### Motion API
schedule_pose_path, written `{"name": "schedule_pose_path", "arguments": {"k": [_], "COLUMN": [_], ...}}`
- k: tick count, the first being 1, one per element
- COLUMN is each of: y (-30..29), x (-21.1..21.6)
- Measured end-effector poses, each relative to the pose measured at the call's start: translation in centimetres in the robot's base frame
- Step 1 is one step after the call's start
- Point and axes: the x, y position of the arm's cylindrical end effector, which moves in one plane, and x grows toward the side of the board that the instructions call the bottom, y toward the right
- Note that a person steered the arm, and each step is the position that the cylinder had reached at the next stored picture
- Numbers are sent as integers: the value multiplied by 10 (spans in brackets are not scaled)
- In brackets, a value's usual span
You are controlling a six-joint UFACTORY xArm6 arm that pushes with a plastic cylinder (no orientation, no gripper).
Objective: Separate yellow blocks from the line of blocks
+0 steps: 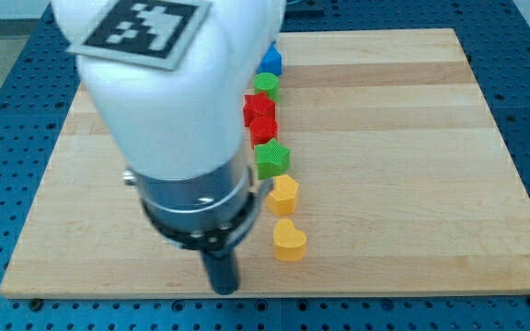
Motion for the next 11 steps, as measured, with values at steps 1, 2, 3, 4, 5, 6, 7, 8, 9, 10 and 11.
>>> {"name": "schedule_pose_path", "arguments": {"k": [1,2,3,4,5,6,7,8,9,10,11], "y": [87,59,91,95,-9,4,32,16,-1,-46,-80], "x": [0,-21,-58,-77,-82,-103,-106,-122,-150,-189,-175]}}
